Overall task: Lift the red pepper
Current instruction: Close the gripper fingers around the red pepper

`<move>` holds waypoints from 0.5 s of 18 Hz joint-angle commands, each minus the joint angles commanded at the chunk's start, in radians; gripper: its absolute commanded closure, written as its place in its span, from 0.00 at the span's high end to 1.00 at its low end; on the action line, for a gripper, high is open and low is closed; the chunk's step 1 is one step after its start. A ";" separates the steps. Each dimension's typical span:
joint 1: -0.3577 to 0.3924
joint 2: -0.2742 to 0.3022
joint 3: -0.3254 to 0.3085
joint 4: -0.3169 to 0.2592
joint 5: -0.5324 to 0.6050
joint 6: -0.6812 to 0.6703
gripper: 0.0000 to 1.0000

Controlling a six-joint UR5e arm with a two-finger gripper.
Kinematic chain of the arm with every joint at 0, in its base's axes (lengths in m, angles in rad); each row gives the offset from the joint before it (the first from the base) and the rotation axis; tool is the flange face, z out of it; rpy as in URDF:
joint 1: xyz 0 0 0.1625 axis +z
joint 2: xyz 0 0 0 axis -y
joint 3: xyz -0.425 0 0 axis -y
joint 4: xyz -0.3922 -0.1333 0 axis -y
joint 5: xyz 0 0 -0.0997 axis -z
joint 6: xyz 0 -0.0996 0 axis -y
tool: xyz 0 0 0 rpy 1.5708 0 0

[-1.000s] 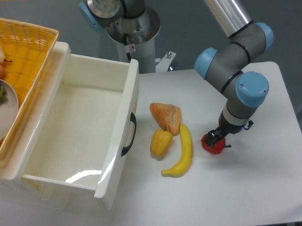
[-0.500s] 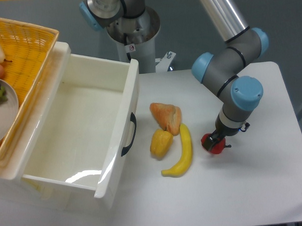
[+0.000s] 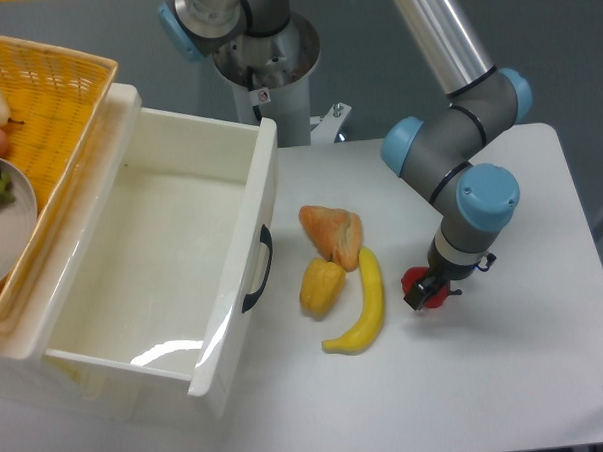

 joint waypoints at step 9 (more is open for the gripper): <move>-0.011 0.002 0.014 0.000 -0.006 -0.008 0.42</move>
